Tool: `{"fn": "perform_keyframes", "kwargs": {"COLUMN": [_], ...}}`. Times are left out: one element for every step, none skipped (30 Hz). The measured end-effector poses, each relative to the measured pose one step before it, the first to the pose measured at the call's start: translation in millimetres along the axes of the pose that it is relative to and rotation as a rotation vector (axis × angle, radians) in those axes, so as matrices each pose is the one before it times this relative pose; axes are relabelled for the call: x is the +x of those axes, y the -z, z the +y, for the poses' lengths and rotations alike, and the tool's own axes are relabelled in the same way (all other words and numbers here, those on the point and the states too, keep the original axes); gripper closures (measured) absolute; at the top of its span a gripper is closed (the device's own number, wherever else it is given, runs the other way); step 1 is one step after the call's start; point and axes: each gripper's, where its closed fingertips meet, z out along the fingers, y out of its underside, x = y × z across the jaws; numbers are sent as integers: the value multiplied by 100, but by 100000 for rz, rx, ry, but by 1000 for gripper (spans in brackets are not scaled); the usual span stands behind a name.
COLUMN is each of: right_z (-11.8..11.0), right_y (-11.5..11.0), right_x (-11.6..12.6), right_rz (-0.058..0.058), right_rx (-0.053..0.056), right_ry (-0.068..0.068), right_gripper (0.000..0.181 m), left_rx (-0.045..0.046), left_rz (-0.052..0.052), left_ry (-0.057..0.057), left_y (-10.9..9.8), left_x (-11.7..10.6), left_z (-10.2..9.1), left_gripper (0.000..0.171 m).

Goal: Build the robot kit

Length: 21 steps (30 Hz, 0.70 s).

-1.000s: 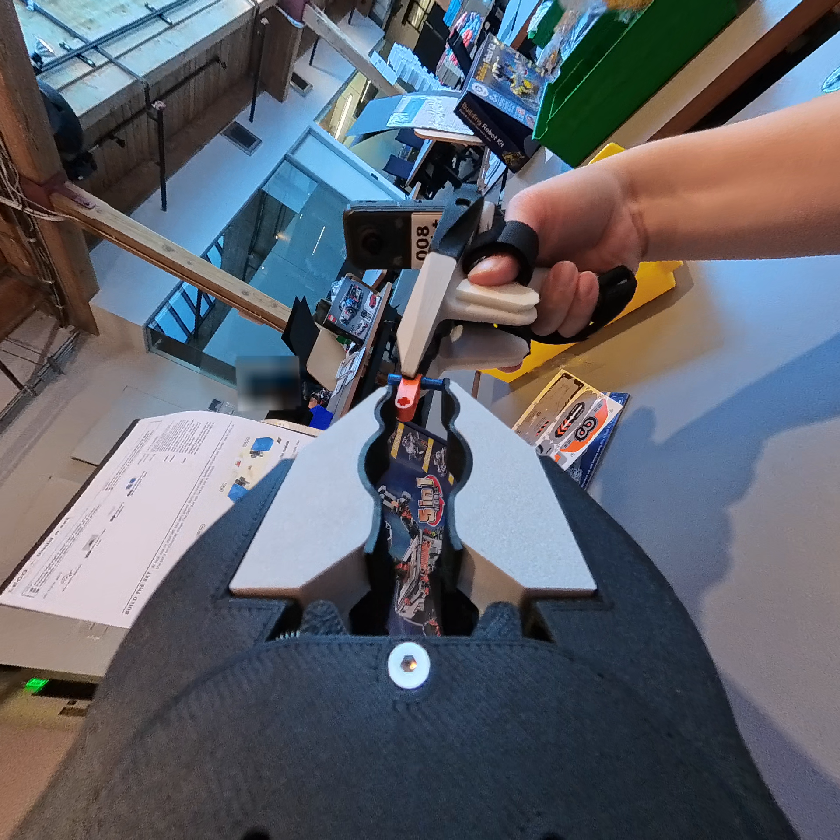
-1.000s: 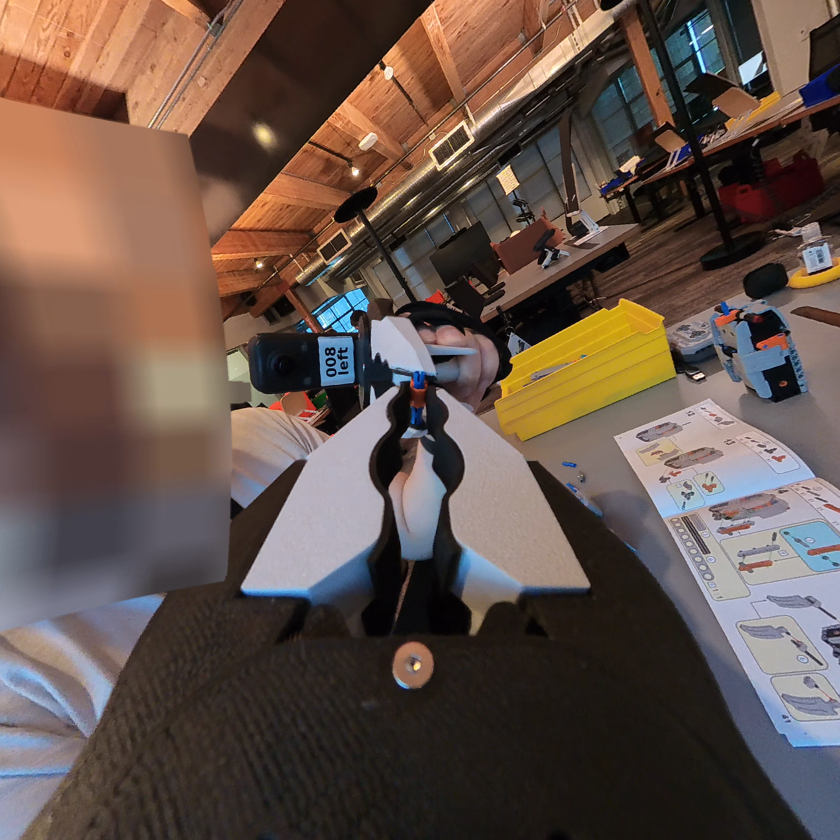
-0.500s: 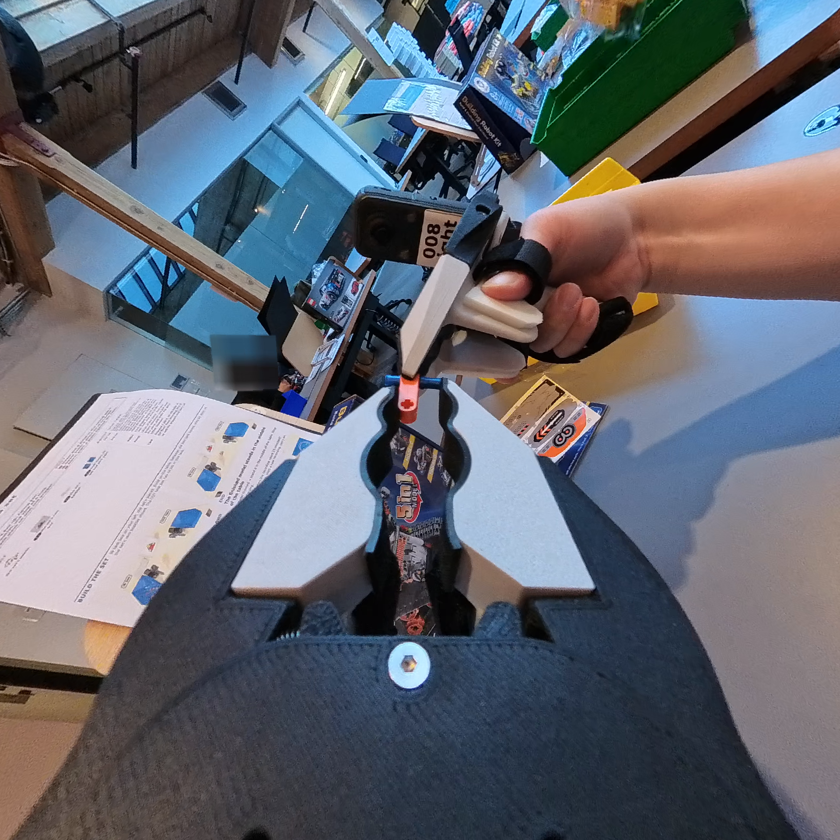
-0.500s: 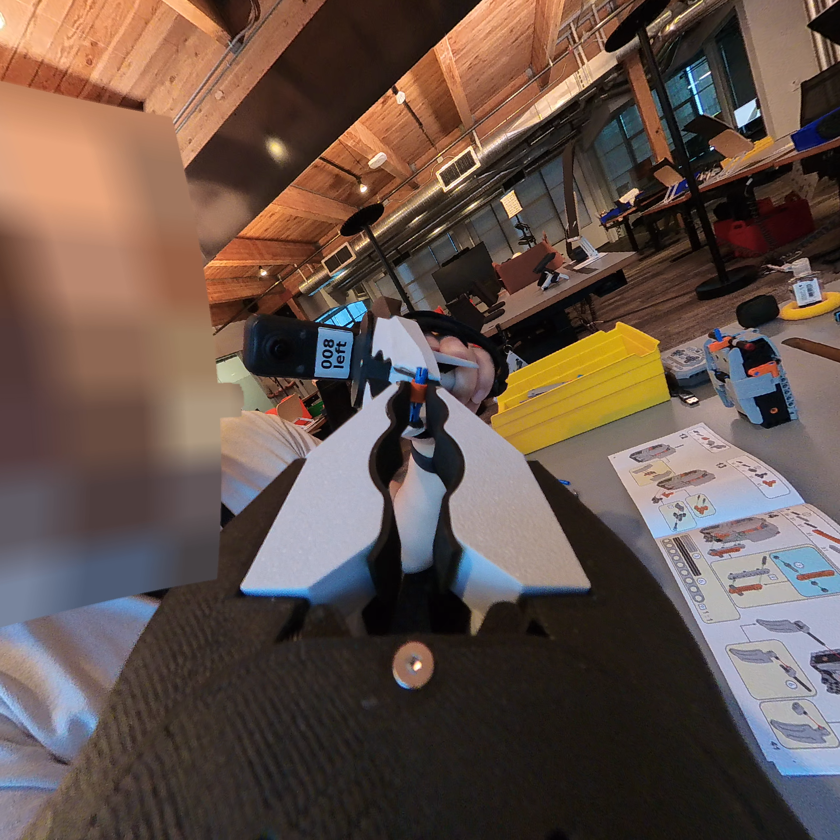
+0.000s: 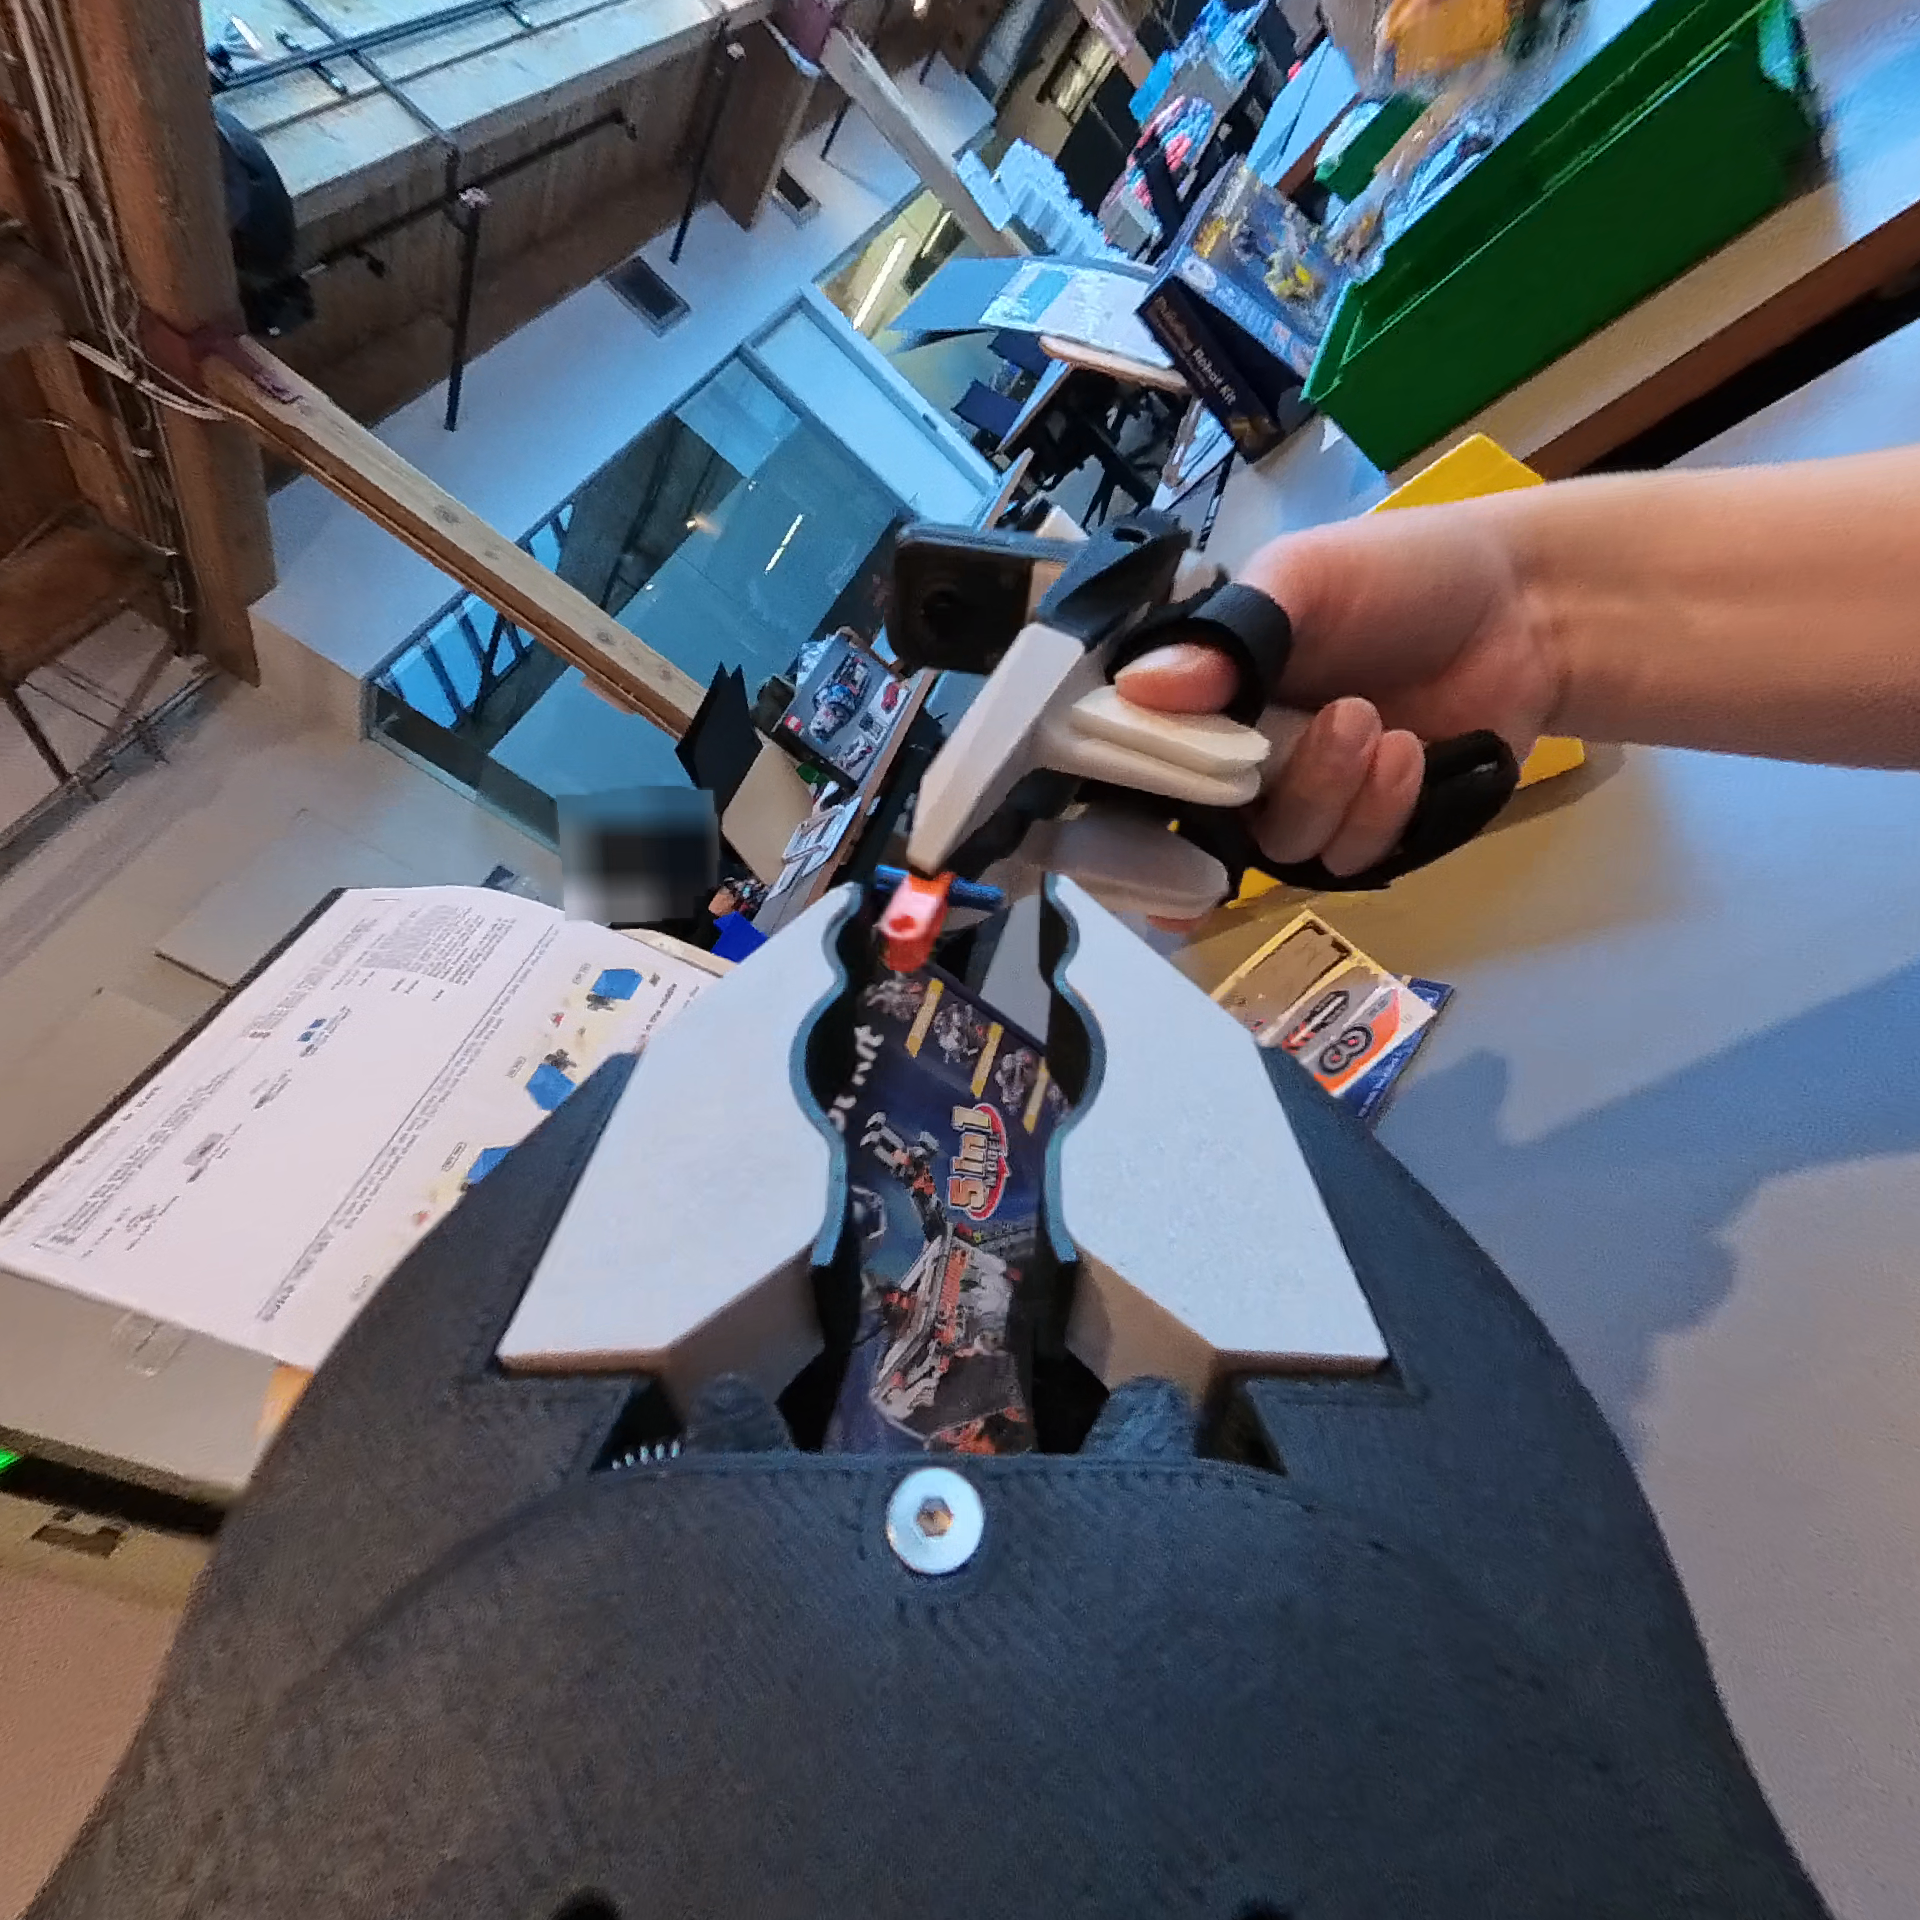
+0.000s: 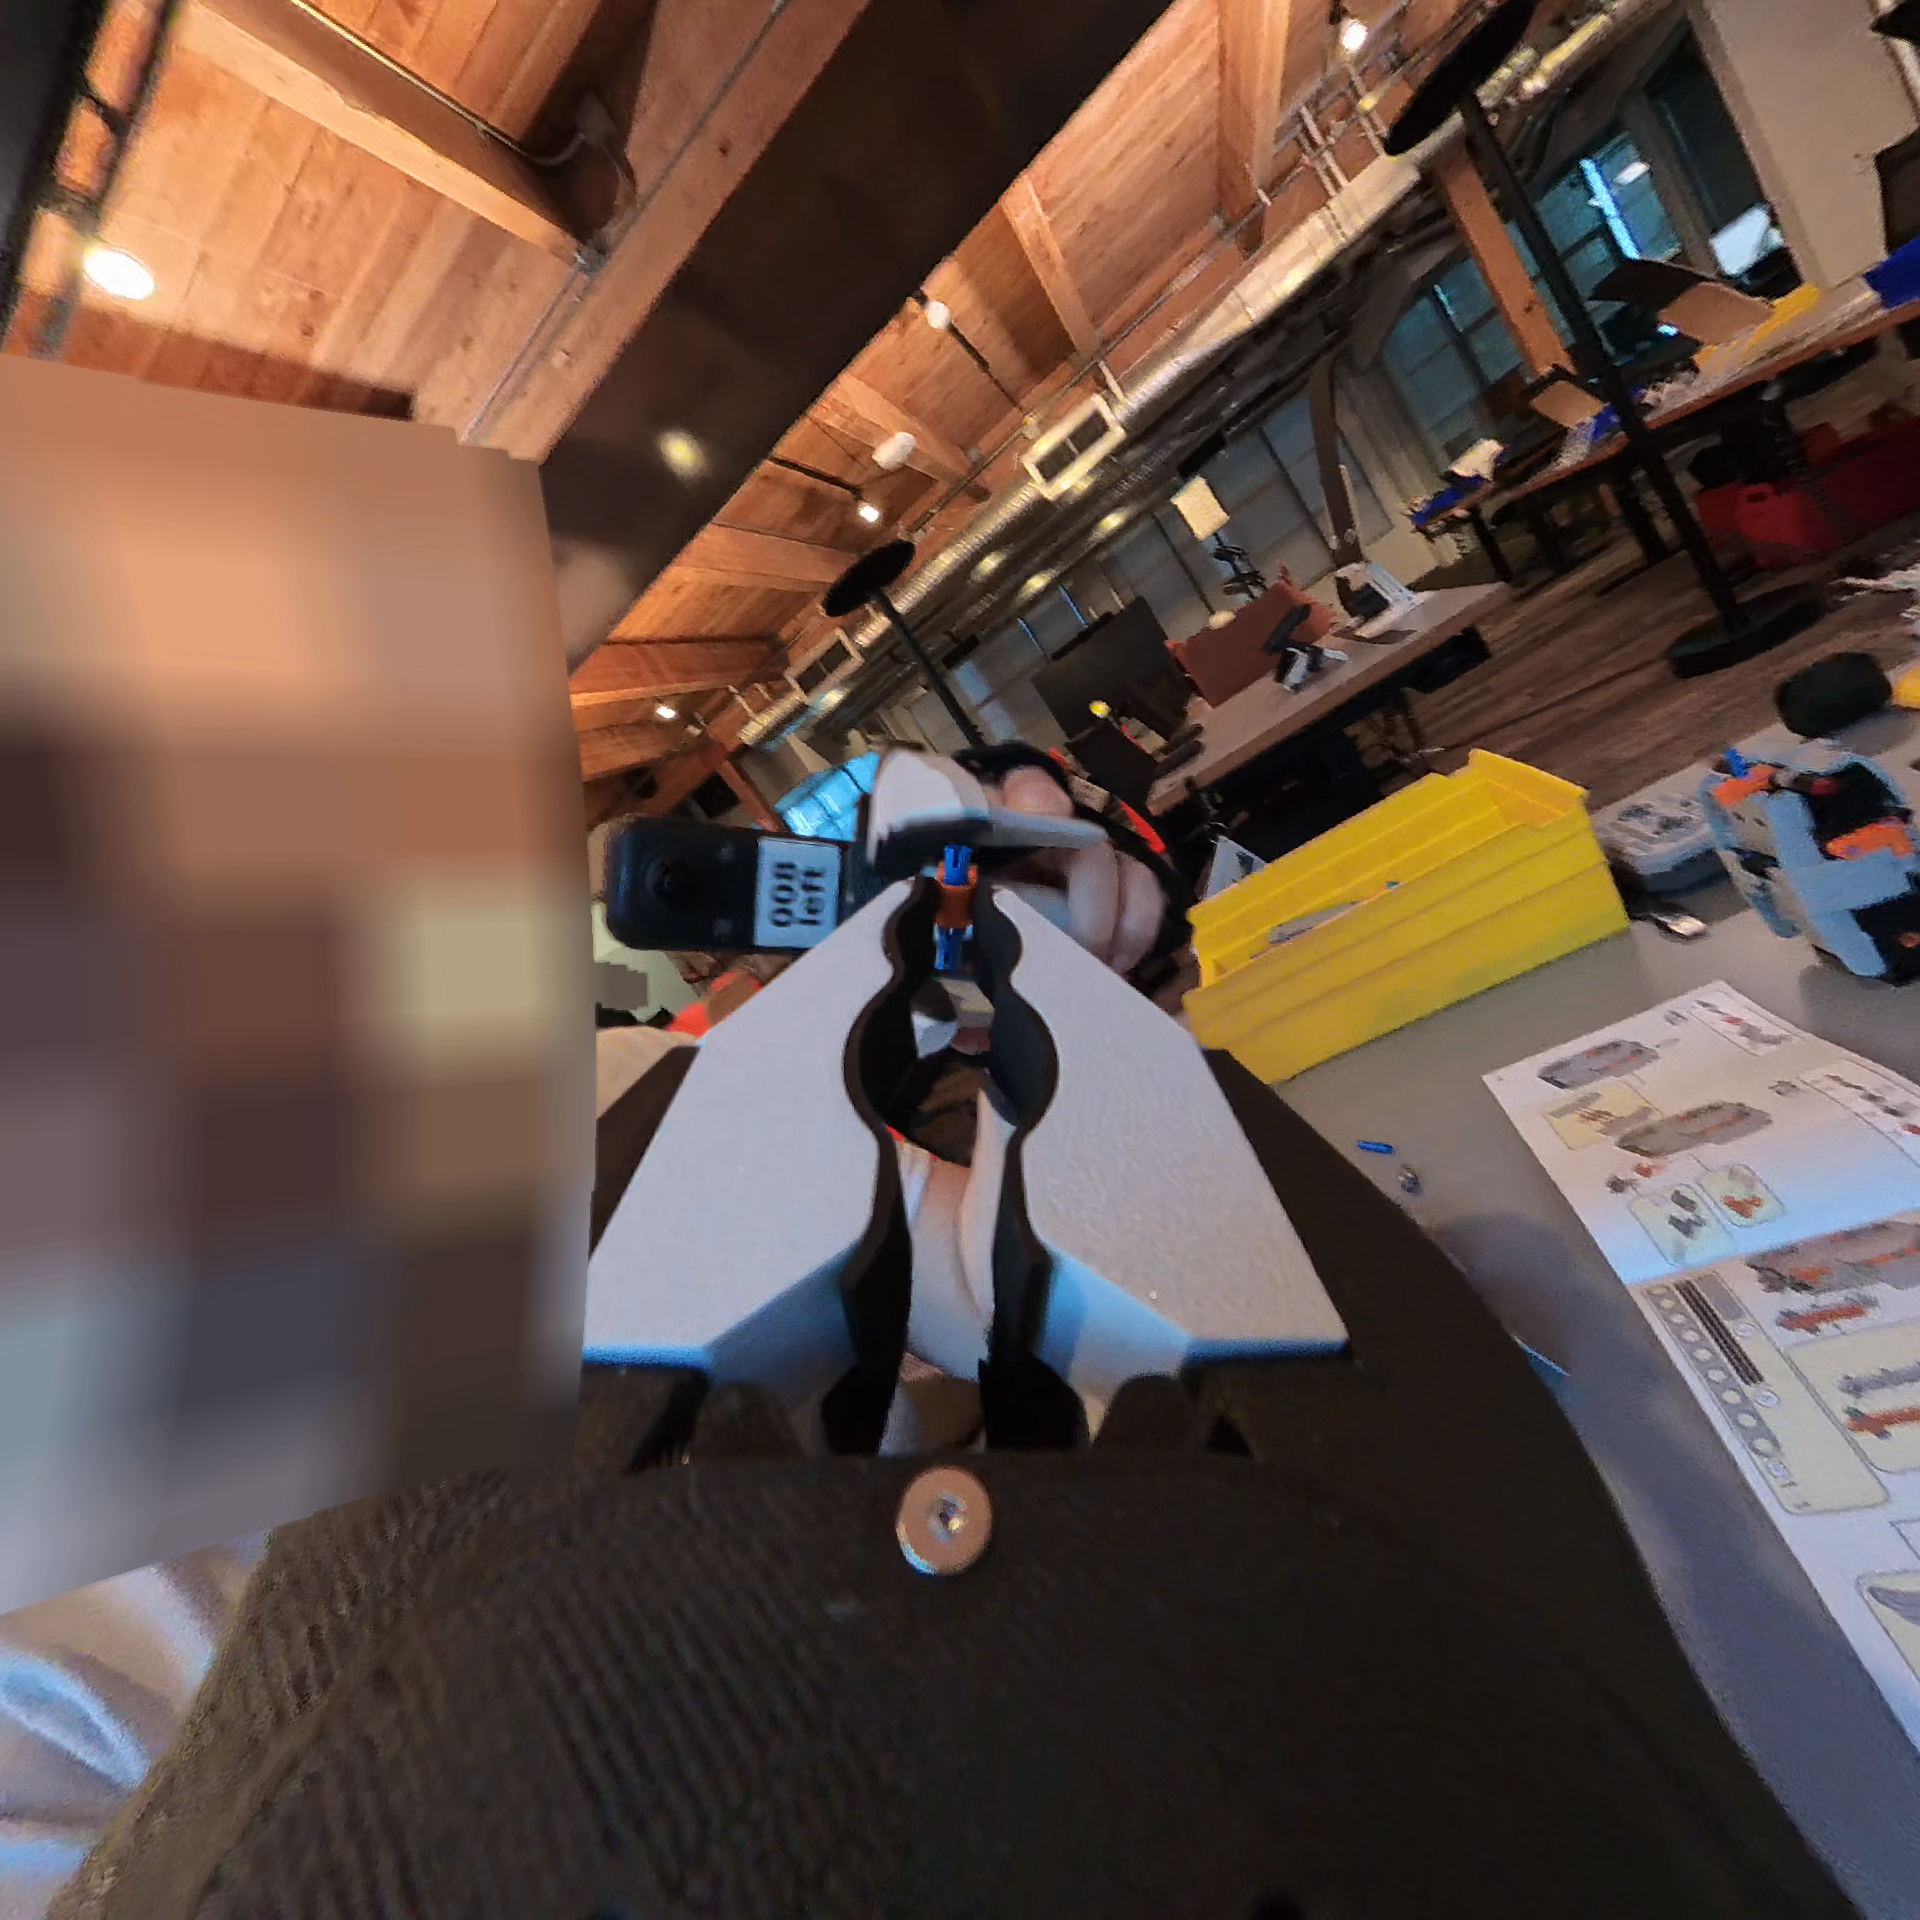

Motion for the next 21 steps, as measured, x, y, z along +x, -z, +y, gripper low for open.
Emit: {"fn": "perform_keyframes", "kwargs": {"right_z": [266, 124, -70, -140, -53, 51, 70, 103, 112, 44, 37, -26, -120, -27, -2, 15, -8, -3, -5, 13, -22], "right_y": [-39, -35, -23, -1, 2, 2, 2, -1, -10, 19, 29, 27, 49, 49, 59, 48, 34, 15, -2, -15, -13], "right_x": [469, 375, -3, -183, -68, 88, -6, -210, -255, -80, 92, -13, -138, -54, 62, 70, -35, -155, -138, -156, -242], "right_rz": [4723, 4113, 1410, 29, 738, 1742, 1115, -376, -739, 424, 1404, 639, -296, 143, 874, 915, 192, -514, -234, -108, -562], "right_rx": [-2035, -1046, 255, 712, 25, -628, -714, -953, -918, -515, -474, 31, 492, -50, -131, -259, -37, -44, -101, -362, -226], "right_ry": [1721, 1724, 437, -667, -395, 14, -449, -501, -188, 298, 588, 440, -57, 205, 425, 344, 207, -89, 297, 1271, 2240], "right_gripper": [175, 175, 175, 175, 175, 175, 175, 175, 175, 175, 175, 175, 175, 175, 175, 175, 175, 175, 175, 175, 175], "left_rx": [-233, -47, -418, -1017, -1328, -1580, -2074, -1726, -458, 237, 132, 267, 459, 17, -623, -288, 513, 862, 768, 592, 604], "left_rz": [-1965, -1133, -367, 19, -572, -455, -223, -532, -633, -445, -595, -488, -601, -695, -495, -556, -594, -293, 35, -5, -474], "left_ry": [-1812, -1837, -1867, -2342, -2721, -2380, -1578, -997, -663, -348, -342, -722, -798, -786, -1327, -1639, -1010, -77, 390, 17, -543], "left_y": [50, 39, 12, -41, -71, -112, -128, -89, -39, 20, 31, 48, 13, -41, -61, -42, 22, 39, 56, 56, 53], "left_x": [-189, -23, 112, 221, 152, 138, 93, -18, -80, -71, -97, -73, -34, -22, 31, 31, 1, -31, -25, -31, -57], "left_z": [-96, -190, -183, -95, 10, 123, 273, 297, 162, 76, 23, -37, -107, -67, 33, 9, -111, -158, -137, -95, -97], "left_gripper": [138, 138, 138, 139, 141, 141, 142, 141, 143, 145, 148, 147, 149, 149, 149, 150, 150, 150, 150, 150, 149]}}
